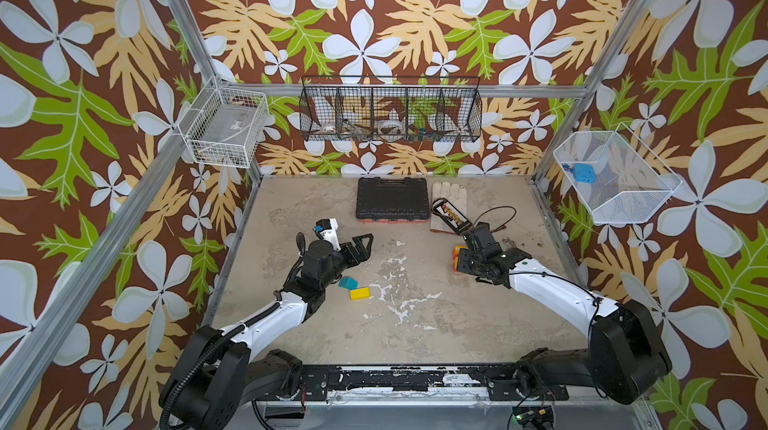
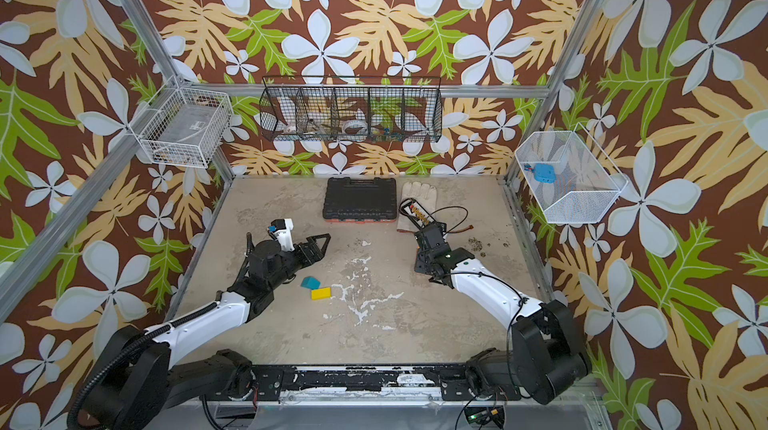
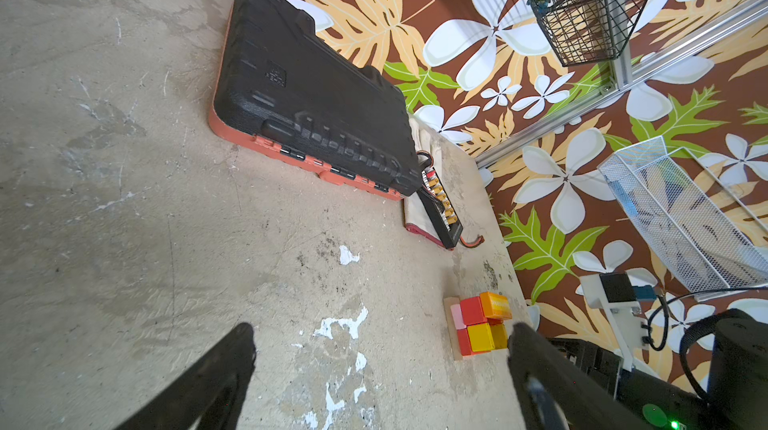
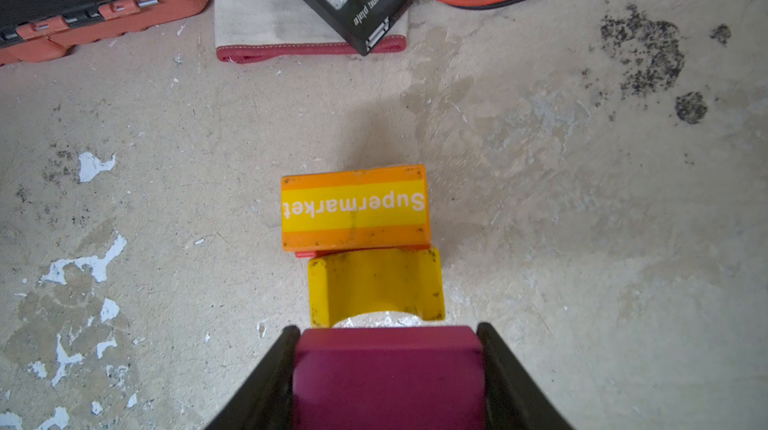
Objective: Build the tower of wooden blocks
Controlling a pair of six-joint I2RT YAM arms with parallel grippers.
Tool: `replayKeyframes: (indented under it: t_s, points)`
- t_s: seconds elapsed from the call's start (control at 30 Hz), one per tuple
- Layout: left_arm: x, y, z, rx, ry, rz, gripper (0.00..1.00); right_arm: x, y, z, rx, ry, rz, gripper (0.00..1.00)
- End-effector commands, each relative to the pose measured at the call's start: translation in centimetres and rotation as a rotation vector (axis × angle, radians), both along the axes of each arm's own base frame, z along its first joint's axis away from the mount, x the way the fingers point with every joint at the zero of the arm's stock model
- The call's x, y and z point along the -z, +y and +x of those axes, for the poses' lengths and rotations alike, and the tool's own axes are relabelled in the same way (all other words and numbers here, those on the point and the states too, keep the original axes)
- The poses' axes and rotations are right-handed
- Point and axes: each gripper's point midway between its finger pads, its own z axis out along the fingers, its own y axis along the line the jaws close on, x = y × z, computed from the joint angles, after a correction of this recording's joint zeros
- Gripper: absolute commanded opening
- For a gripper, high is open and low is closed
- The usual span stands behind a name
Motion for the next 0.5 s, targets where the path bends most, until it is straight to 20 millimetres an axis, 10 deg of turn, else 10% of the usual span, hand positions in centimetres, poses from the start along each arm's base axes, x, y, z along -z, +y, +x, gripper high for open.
replayKeyframes:
  t_s: [0.0, 0.47]
  points:
    - [-0.5, 0.0, 0.2, -0.004, -0.021, -0.004, 0.96, -0.3, 0.0, 0.5, 0.012, -0.016, 0.000, 0.53]
    - [-0.4, 0.0, 0.2, -0.004, -0.021, -0.002, 0.96, 0.0, 0.0, 1.5, 0.009, -0.009, -0.041, 0.62]
